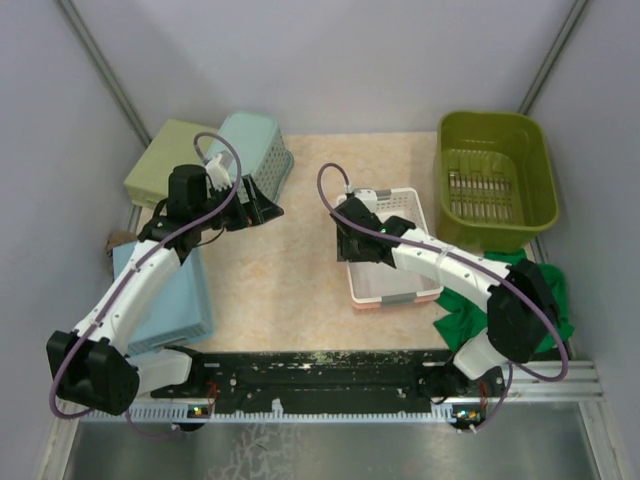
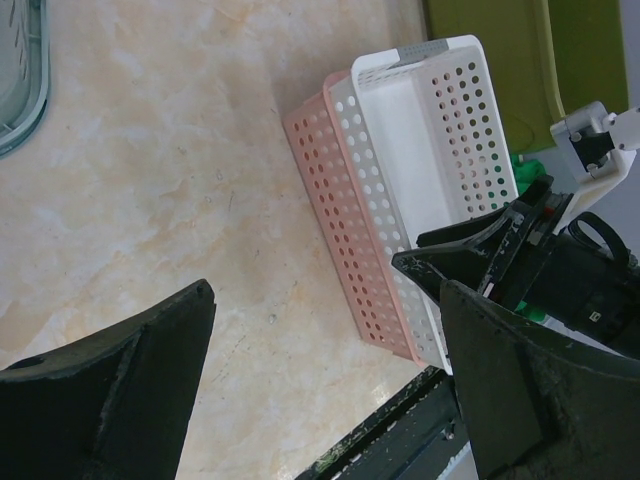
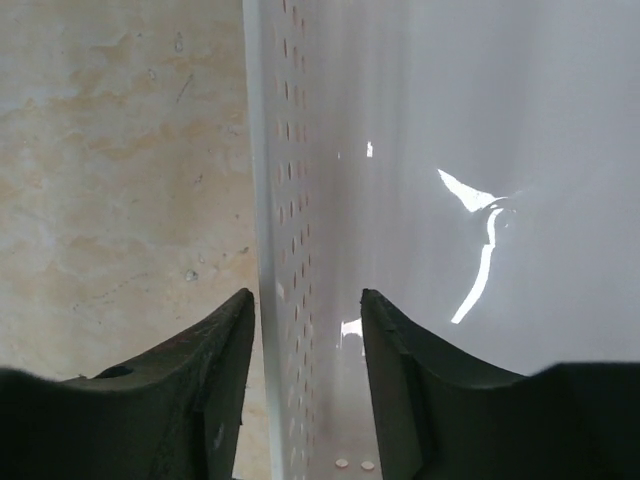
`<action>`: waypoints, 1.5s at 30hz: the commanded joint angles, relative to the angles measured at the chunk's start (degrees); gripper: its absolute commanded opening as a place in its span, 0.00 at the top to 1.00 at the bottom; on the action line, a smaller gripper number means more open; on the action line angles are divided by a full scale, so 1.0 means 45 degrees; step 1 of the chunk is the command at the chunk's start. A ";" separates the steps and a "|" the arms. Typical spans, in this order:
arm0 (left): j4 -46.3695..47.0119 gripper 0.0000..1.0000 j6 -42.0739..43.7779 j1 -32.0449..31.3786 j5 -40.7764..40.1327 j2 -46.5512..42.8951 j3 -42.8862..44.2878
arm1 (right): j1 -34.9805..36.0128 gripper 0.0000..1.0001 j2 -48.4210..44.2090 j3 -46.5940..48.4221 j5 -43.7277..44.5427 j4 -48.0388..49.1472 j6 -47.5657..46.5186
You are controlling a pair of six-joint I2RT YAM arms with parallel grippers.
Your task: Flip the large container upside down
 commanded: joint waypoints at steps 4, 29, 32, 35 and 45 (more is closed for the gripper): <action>0.0441 0.02 -0.0007 -0.0070 -0.0010 -0.0117 -0.0278 | 0.0201 0.71 0.0327 0.0387 -0.0455 0.1145 -0.0280; -0.0206 0.03 0.1229 -0.0022 -0.1616 0.0095 0.0264 | 0.2013 1.00 -0.2555 0.2760 -0.2675 -0.1953 0.1004; -0.0457 0.03 0.1436 0.0022 -0.1873 0.0092 0.0481 | 0.2014 1.00 -0.2794 0.3000 -0.2207 -0.1986 0.0820; -0.0436 0.03 0.1471 0.0042 -0.1858 -0.0006 0.0555 | 0.2020 1.00 -0.2659 0.3078 -0.2035 -0.1935 0.0731; -0.0514 0.03 0.1725 0.0049 -0.2129 -0.0150 0.0734 | 0.1916 1.00 -0.2697 0.4362 -0.0407 -0.1179 -0.0121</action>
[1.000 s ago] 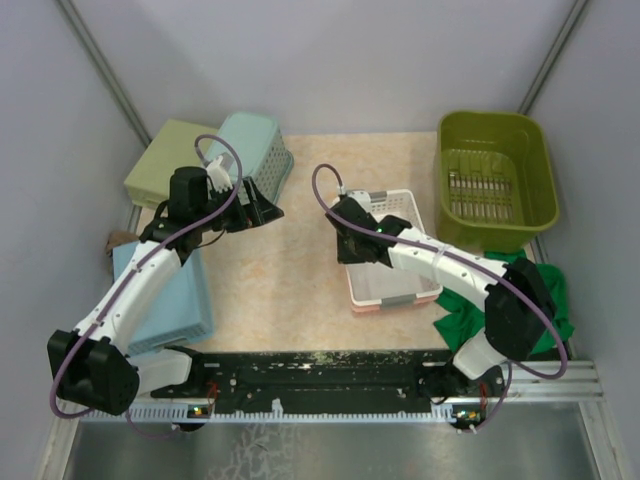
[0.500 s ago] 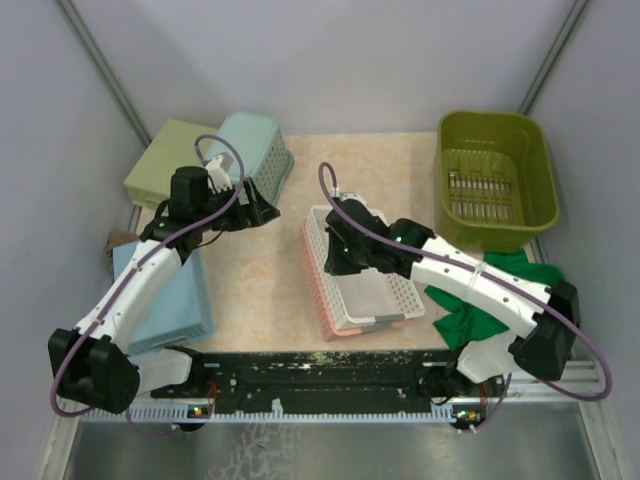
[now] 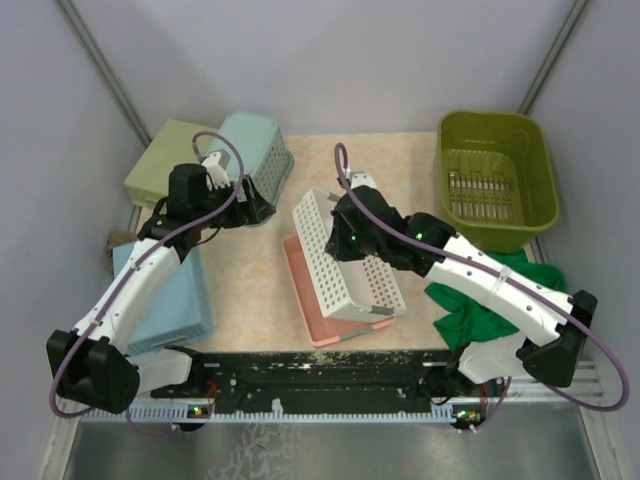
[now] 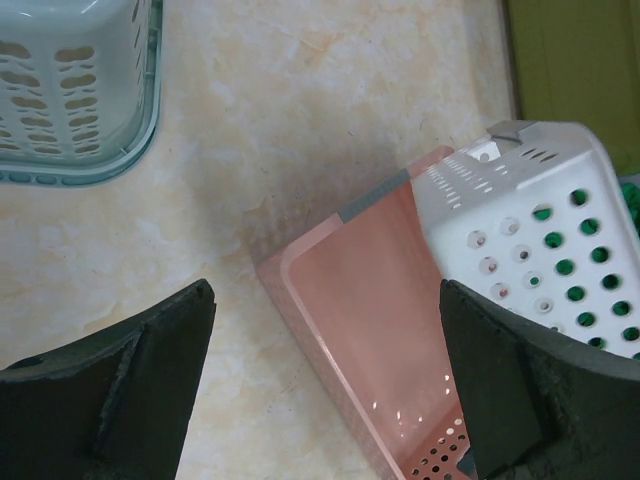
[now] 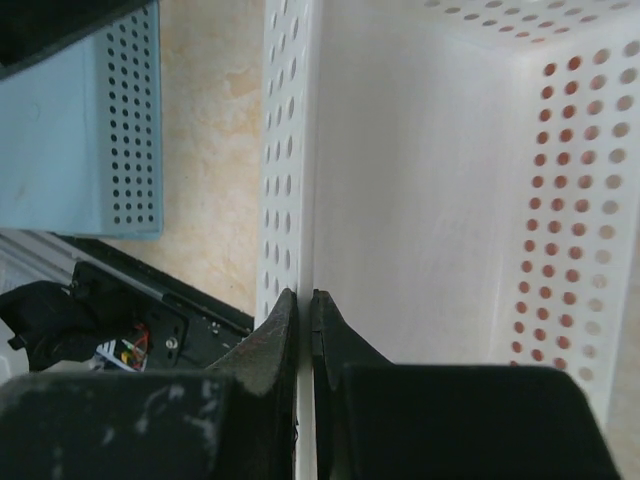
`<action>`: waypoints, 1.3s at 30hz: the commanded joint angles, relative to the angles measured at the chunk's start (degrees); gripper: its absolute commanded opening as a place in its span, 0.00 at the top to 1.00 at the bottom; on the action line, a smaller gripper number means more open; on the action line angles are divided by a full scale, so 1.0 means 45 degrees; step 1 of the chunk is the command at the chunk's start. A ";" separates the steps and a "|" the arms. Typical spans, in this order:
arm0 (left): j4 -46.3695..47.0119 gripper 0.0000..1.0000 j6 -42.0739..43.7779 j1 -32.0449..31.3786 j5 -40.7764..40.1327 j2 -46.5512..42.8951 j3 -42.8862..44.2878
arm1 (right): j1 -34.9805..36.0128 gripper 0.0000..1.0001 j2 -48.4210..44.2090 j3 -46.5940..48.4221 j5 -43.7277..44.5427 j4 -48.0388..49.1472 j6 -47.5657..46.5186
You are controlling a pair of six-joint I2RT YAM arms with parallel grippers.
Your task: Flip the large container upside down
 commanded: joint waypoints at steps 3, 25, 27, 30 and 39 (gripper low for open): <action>-0.0081 0.02 0.0350 0.0048 -0.0358 -0.0216 0.0652 | -0.0651 1.00 -0.0363 0.2012 0.1520 0.1886 -0.1188; 0.0331 0.04 -0.1351 -0.0912 0.1066 -0.0724 -0.0923 | -0.6065 1.00 0.1369 0.3206 -0.1947 0.4820 -0.2228; 0.0568 0.05 -0.1570 -0.1609 0.0973 -0.0592 -0.1077 | -0.6429 1.00 0.1516 0.3112 -0.2224 0.4877 -0.2172; 0.0827 0.05 -0.1786 -0.2879 0.0639 0.0017 -0.1120 | -0.7047 1.00 0.1692 0.2979 -0.2826 0.4964 -0.2116; 0.1241 0.06 -0.1692 -0.4272 0.0571 0.2623 -0.1058 | -0.8843 1.00 0.2536 0.3032 -0.5464 0.5113 -0.1920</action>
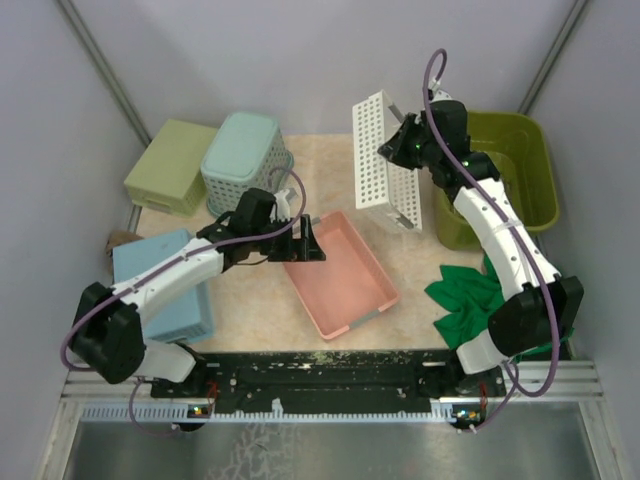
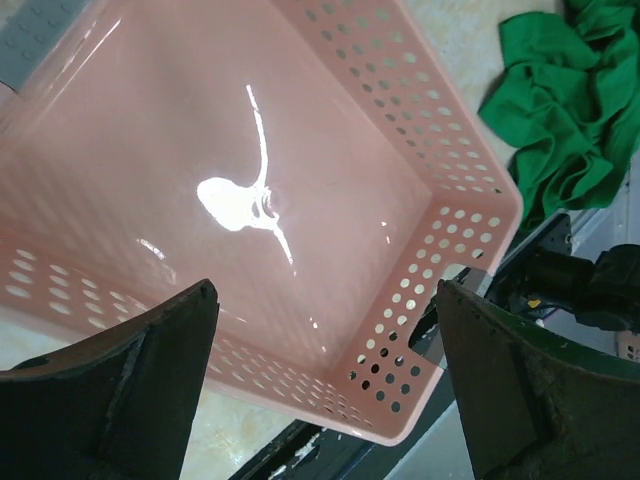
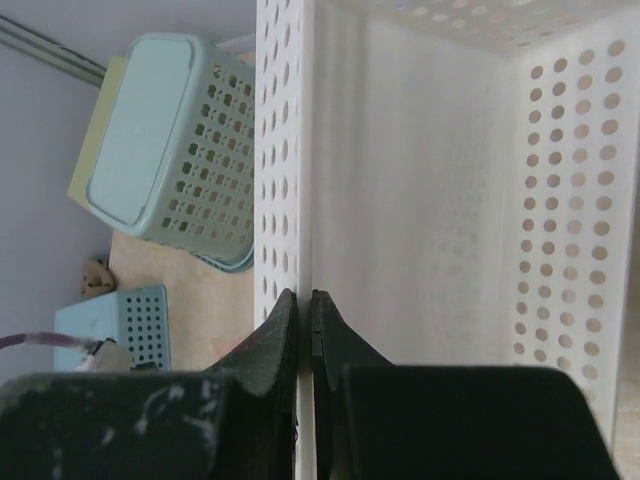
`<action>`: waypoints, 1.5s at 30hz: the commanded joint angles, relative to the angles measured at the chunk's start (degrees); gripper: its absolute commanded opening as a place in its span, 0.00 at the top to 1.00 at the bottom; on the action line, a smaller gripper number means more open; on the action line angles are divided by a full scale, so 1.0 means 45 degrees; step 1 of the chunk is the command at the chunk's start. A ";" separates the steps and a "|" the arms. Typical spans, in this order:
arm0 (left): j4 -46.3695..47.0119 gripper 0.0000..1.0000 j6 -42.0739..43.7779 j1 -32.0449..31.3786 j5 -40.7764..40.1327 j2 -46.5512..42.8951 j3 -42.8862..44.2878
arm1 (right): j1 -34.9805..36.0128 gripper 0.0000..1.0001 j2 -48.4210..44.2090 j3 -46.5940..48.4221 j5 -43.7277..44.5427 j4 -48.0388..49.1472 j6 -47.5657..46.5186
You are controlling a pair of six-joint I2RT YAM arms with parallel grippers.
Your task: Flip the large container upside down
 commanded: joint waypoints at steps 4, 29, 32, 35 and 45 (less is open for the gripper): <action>0.0333 0.06 0.0260 -0.0272 0.0294 0.1544 -0.0084 | -0.0955 1.00 0.0838 0.0816 -0.2484 0.1363 0.0181; -0.4810 0.03 0.2415 -0.0219 -0.1907 -0.0697 0.0764 | -0.0707 1.00 0.3510 0.0430 -0.4535 0.5874 0.3702; -0.5234 0.02 0.2262 -0.0185 -0.2822 -0.1391 0.1840 | -0.0316 1.00 0.4286 0.1075 -0.4344 0.5877 0.3889; -0.4988 0.02 0.1887 -0.0118 -0.4176 -0.2106 0.2385 | 0.0351 1.00 0.5117 0.2386 -0.3236 0.5215 0.3720; -0.3623 0.02 0.1001 0.0045 -0.5230 -0.3667 0.1997 | 0.0627 1.00 0.7731 0.3392 -0.3771 0.8683 0.7951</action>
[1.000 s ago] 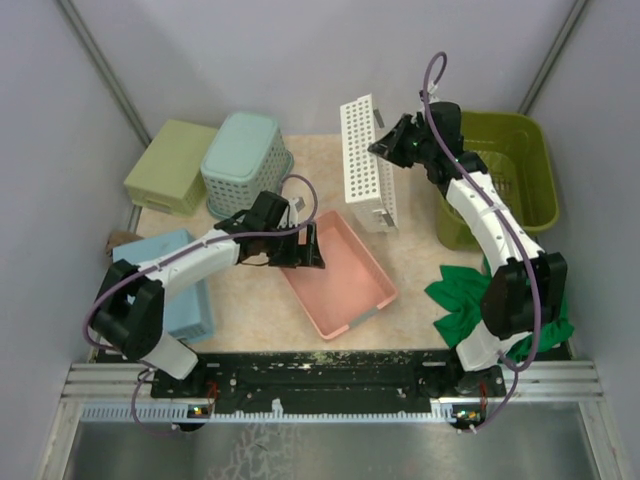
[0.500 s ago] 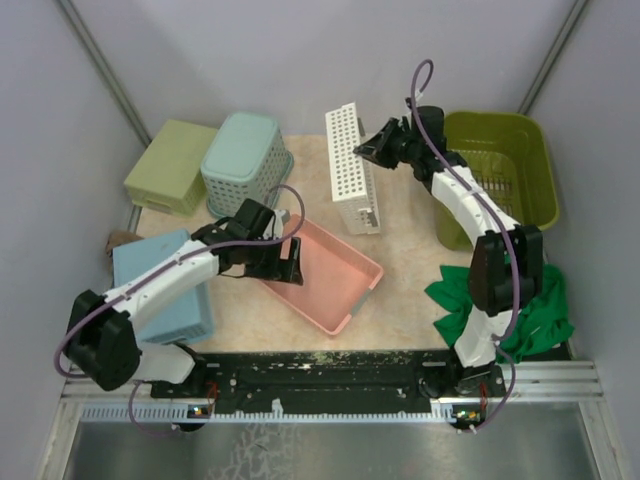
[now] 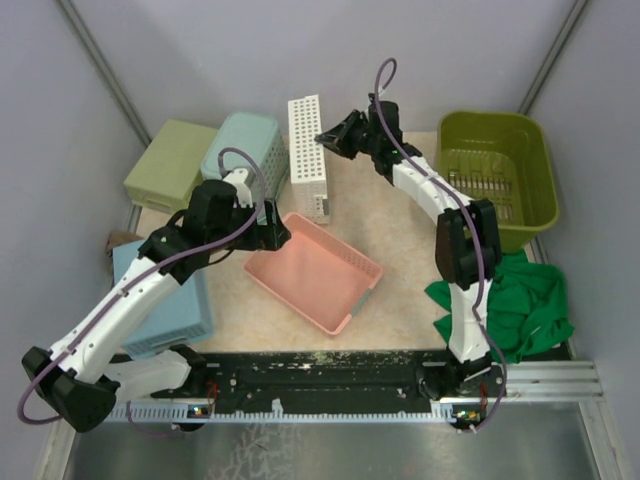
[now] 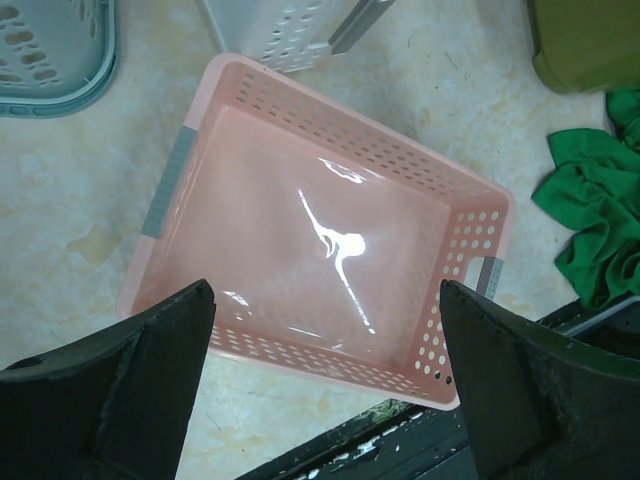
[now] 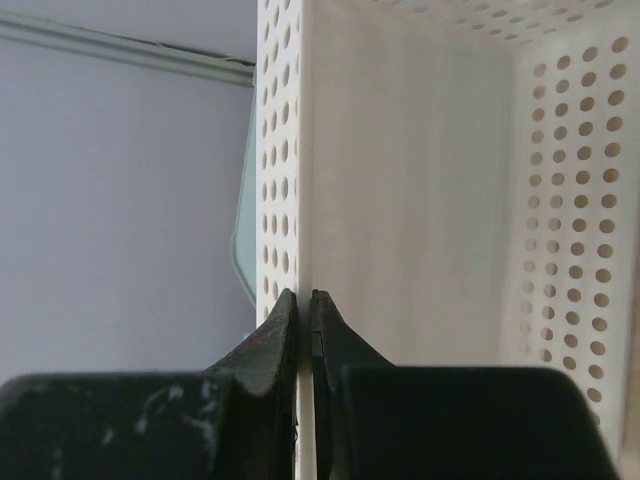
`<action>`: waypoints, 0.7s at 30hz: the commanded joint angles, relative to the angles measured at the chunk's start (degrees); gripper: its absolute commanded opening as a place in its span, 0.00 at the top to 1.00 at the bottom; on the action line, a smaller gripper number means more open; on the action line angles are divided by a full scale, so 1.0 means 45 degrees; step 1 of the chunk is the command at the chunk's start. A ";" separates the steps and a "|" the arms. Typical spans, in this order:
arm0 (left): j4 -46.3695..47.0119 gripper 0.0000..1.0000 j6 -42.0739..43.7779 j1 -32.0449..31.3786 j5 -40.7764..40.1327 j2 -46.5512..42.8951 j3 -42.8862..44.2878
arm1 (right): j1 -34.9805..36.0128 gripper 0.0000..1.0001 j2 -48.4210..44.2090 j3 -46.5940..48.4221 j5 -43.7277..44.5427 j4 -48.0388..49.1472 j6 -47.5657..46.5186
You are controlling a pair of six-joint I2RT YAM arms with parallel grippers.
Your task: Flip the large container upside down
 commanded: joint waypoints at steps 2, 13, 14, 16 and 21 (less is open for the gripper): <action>0.0830 0.02 -0.0404 0.0094 -0.0722 -0.0558 -0.0276 | -0.0235 1.00 0.1144 0.0985 -0.0524 0.3037 0.2509; 0.1037 0.03 -0.0418 0.0094 -0.0405 -0.0487 -0.0148 | -0.1815 1.00 0.0996 -0.1896 -0.2534 0.5849 0.3513; 0.1075 0.03 -0.0425 0.0094 -0.0333 -0.0444 -0.0127 | -0.1996 1.00 0.0896 -0.2189 -0.2740 0.6128 0.3592; 0.1170 0.03 -0.0457 0.0094 -0.0261 -0.0398 -0.0133 | -0.2313 1.00 0.0722 -0.2651 -0.3148 0.6393 0.3662; 0.1313 0.03 -0.0538 0.0094 -0.0121 -0.0302 -0.0189 | -0.2965 1.00 0.0225 -0.3404 -0.3602 0.5880 0.3077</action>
